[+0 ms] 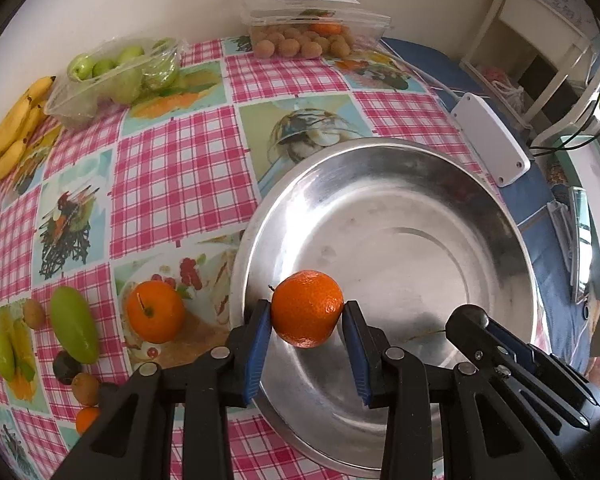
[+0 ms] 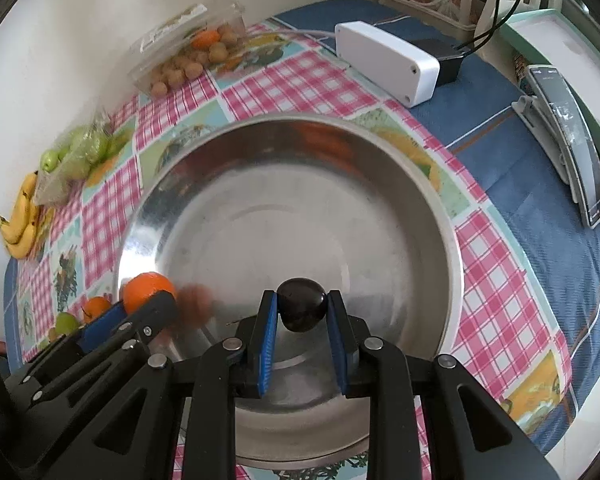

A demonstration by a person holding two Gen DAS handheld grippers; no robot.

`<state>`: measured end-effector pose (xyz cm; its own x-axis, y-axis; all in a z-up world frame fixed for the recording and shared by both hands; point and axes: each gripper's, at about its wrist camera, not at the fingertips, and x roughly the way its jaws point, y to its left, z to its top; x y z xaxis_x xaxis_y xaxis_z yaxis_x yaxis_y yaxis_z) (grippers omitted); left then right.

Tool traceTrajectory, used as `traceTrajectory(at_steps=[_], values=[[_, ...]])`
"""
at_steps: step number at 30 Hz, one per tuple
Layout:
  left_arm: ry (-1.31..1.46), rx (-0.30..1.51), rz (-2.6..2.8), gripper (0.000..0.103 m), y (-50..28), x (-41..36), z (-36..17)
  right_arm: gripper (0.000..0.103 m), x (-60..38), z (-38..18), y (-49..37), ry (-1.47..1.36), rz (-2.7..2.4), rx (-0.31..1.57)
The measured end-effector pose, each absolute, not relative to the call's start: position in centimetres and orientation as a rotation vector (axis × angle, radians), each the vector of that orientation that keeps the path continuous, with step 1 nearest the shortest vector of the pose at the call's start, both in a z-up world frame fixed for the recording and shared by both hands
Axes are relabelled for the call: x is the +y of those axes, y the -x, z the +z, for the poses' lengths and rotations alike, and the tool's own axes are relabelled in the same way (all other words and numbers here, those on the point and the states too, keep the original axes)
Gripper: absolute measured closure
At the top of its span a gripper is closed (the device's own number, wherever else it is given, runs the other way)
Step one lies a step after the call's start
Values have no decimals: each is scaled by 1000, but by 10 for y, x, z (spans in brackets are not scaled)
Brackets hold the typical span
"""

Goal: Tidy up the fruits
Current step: 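Open the right gripper to drop the plum while the left releases the tangerine into the bowl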

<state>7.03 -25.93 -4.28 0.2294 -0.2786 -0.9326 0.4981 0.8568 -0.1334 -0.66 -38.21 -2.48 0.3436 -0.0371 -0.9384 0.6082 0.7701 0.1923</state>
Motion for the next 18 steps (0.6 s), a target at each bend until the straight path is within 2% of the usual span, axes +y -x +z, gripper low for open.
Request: traceTrajectory(at_steps=[10, 14, 18], values=[[-180, 1246, -553, 62, -71, -257, -42, 76, -384, -29, 4, -586, -449, 1171], [-158, 1222, -556, 56, -69, -250, -27, 64, -386, -24, 2, -559, -458, 1166], [-129, 1208, -565, 49, -68, -241, -14, 59, -388, -13, 6, -556, -453, 1141]])
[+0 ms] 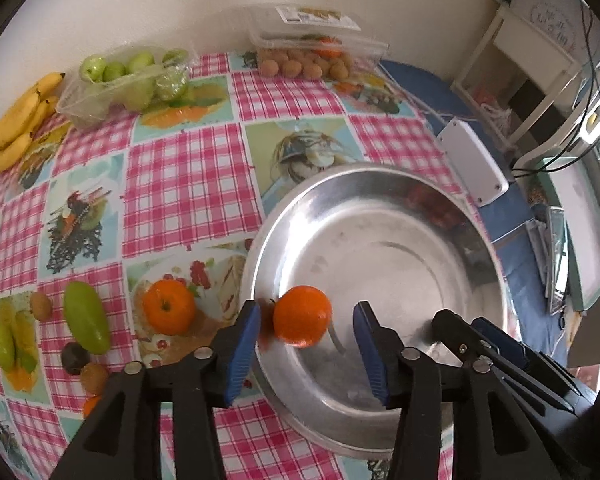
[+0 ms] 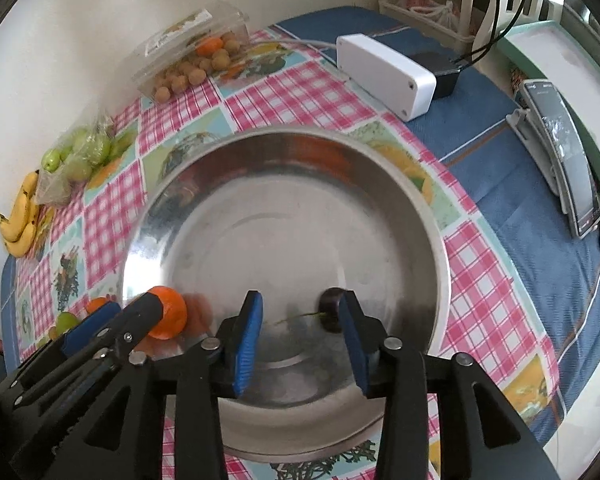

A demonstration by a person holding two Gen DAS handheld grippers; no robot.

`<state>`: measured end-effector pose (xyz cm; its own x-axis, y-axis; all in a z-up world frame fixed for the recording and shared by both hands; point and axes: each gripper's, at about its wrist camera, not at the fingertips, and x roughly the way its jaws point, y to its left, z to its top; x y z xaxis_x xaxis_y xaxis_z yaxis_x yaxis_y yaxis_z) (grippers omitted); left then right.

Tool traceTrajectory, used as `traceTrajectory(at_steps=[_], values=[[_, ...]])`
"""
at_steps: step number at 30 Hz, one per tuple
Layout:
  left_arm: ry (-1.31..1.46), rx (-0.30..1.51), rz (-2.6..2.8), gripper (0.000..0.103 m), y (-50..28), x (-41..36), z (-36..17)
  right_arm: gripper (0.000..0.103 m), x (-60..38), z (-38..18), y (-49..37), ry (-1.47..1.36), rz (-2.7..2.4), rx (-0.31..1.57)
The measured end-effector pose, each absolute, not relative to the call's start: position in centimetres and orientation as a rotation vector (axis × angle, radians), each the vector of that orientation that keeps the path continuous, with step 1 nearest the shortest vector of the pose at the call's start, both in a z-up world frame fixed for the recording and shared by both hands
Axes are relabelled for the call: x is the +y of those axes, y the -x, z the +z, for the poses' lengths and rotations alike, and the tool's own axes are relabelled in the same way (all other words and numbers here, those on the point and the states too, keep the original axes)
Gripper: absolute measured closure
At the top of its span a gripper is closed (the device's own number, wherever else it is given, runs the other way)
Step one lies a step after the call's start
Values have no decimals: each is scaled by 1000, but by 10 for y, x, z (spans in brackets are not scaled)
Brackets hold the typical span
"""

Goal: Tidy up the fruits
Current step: 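Open the right gripper to drop the plum while the left releases the tangerine into the bowl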

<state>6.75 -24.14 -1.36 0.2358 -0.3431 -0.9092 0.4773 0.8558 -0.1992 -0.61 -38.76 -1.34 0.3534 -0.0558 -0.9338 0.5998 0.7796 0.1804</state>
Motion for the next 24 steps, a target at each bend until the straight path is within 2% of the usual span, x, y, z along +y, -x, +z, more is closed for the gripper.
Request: traceTrajectory(at_steps=[8, 17, 20, 22, 24], values=[[-155, 1161, -497, 43, -62, -211, 7, 58, -382, 10, 16, -505, -433, 1104], [-142, 1163, -360, 40, -61, -160, 1, 58, -371, 12, 25, -473, -424, 1120], [-138, 1161, -337, 35, -61, -153, -3, 58, -366, 9, 22, -463, -415, 1130], [-142, 1161, -327, 27, -63, -151, -5, 58, -363, 5, 19, -460, -410, 1140], [-144, 1163, -316, 21, -65, -150, -8, 44, -362, 1, 18, -459, -412, 1153]])
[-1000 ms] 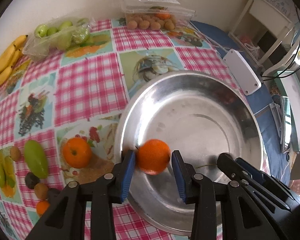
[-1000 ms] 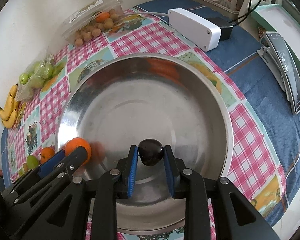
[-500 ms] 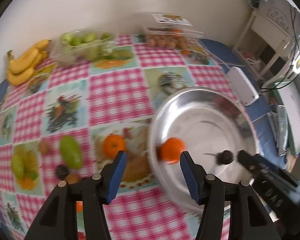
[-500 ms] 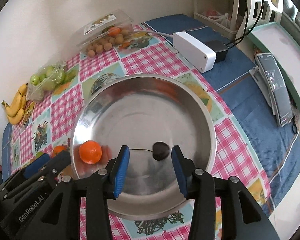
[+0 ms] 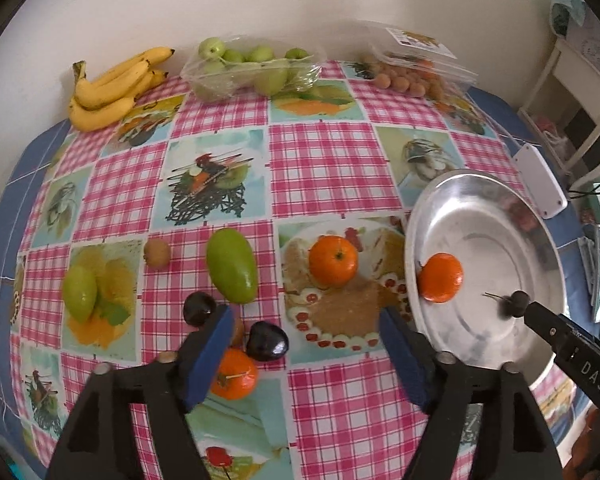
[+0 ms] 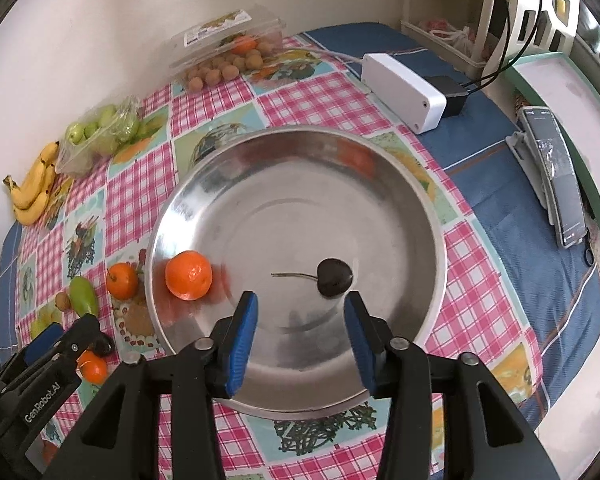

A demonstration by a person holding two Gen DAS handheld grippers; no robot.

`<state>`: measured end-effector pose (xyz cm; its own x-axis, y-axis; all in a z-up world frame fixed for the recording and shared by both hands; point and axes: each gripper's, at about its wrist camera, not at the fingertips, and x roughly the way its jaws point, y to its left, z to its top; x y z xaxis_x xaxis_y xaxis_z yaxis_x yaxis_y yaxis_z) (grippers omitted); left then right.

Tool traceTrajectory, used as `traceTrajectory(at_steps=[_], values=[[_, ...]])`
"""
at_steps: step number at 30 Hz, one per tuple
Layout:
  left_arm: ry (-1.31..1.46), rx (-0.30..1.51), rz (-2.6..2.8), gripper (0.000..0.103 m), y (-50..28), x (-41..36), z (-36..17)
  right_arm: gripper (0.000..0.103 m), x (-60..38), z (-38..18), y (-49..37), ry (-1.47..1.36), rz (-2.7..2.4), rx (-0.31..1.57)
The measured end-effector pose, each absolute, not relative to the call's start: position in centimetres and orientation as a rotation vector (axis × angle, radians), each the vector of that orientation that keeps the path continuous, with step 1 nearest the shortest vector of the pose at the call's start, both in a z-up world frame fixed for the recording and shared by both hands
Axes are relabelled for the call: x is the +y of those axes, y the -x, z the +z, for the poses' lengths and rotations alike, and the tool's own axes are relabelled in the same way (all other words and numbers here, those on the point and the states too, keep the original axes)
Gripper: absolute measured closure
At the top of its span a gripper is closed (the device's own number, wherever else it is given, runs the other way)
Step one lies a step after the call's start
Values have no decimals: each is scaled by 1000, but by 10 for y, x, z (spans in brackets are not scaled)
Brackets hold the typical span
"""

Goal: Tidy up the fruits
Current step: 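Open the right gripper to drop the plum while the left releases the tangerine into the bowl, then move both grippers away from the bowl back toward the remaining fruits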

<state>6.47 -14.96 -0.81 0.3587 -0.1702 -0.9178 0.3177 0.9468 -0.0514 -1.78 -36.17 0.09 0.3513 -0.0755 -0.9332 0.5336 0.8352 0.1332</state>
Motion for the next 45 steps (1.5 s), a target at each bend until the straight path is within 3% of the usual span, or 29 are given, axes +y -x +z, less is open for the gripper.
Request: traceTrajectory(at_steps=[4, 9, 12, 16, 24, 45], values=[[-157, 1163, -281, 3, -67, -146, -13, 38, -361, -11, 11, -446, -415, 1185], [-146, 1159, -253, 0, -71, -141, -17, 29, -358, -21, 5, -419, -411, 1210], [-151, 1161, -240, 0, -72, -139, -19, 16, -357, -24, 4, -414, -406, 1210], [-139, 1168, -234, 0, -73, -137, -21, 14, -354, -25, 2, -409, -400, 1210], [-110, 1179, -217, 0, -75, -132, -24, 0, -353, -20, 3, -397, -414, 1186], [-28, 1139, -172, 0, -81, -86, -3, 0, -340, -11, -3, -383, -403, 1181]])
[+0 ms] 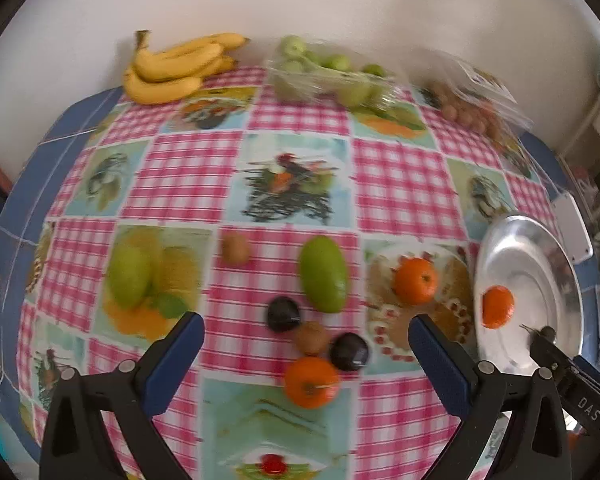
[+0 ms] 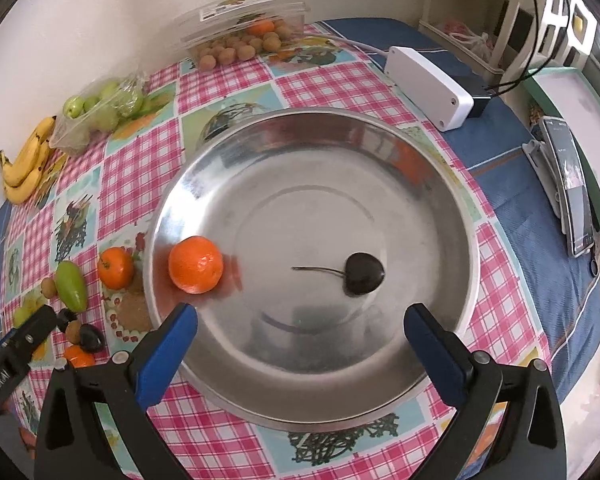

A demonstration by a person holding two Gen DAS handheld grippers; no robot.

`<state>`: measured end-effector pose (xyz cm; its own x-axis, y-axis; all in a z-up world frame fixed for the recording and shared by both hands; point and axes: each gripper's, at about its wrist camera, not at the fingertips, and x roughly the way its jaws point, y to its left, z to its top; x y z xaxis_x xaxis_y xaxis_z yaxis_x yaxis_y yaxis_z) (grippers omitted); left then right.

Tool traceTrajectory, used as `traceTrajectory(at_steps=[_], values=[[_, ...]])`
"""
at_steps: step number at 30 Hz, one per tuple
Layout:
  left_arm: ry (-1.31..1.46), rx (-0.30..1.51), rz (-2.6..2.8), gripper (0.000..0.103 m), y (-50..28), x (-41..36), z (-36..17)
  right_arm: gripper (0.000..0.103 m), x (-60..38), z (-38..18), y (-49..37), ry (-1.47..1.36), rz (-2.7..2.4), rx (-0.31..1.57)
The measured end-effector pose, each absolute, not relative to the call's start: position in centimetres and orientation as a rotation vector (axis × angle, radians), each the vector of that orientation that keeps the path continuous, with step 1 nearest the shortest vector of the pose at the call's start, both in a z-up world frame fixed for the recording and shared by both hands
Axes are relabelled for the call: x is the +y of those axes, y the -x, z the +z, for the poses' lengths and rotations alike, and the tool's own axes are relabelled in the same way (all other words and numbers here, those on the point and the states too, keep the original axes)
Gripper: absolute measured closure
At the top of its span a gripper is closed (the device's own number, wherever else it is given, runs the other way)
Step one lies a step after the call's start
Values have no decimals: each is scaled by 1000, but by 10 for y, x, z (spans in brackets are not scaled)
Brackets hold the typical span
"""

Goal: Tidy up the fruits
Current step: 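Move both grippers away from the bowl back toward the remaining fruits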

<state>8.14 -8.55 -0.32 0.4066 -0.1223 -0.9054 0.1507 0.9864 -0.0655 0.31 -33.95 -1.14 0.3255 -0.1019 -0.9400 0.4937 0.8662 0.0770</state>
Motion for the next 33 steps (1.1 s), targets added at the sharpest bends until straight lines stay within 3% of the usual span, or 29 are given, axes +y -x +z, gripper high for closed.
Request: traceTrajectory(at_steps=[15, 33], values=[[139, 1119, -26, 0, -91, 13, 0, 0, -276, 4, -27, -297, -302, 1132], [179, 1103, 27, 0, -112, 58, -5, 0, -224, -5, -54, -349, -198, 1110]])
